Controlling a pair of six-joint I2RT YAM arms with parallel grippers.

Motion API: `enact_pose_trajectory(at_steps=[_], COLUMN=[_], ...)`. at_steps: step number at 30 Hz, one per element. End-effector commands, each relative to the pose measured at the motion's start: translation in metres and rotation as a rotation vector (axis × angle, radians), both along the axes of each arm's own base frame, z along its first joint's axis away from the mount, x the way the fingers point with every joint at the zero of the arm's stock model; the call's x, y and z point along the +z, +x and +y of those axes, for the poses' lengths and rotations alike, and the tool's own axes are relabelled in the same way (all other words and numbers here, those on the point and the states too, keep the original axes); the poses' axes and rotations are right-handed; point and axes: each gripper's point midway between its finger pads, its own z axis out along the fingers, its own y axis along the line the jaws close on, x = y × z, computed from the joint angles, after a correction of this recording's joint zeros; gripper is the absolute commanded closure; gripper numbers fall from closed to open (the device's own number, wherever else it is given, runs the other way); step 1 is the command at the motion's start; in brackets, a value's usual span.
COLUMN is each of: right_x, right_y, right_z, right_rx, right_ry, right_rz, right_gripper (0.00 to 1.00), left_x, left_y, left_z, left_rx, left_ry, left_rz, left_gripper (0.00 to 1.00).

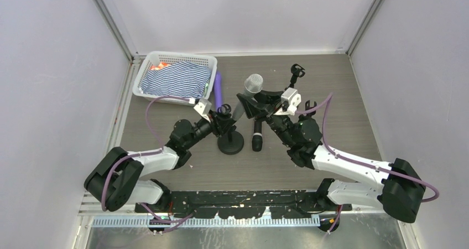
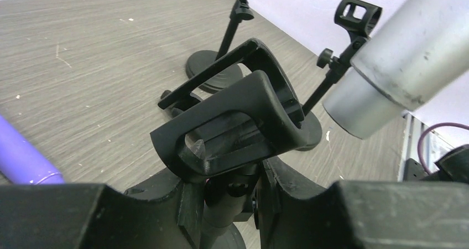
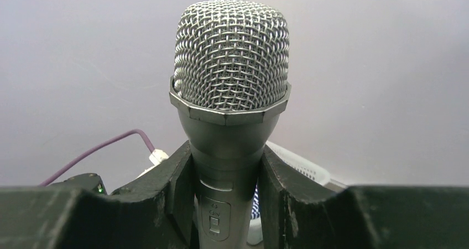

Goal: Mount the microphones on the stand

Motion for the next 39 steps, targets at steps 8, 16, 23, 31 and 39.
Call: enact_pose_trajectory(at_steps=[8, 16, 23, 31, 39], right_x=[0.071, 0.062, 0.044, 0.024, -0.006], right_y=[-0.027, -0.021, -0.019, -0.017, -0.018], right_z=[0.016, 0.032, 0.036, 0.035, 0.043], right_rx=[0.126, 0.149, 0.146, 0.142, 0.183], right_ry=[0.077, 0.04, -0.01, -0.045, -0.089], right_rz=[-0.247, -0.246, -0.232, -0.2, -0.154], right_gripper=[0.99, 0.99, 0.99, 0.99, 0.99], left_x=[0.001, 0.006, 0.007, 0.007, 0.01], left_y=[-0.032, -0.04, -0.04, -0.04, -0.041], left_z=[-0.008, -0.008, -0.007, -0.008, -0.011], left_rx=[-0.138, -0.165, -0.159, -0.161, -0.179], left_ry=[-0.041, -0.041, -0.053, -0.07, -0.08], left_rz=[0.069, 0.066, 0.079, 0.085, 0.08], left_gripper=[1.0, 1.0, 1.0, 1.0, 1.0])
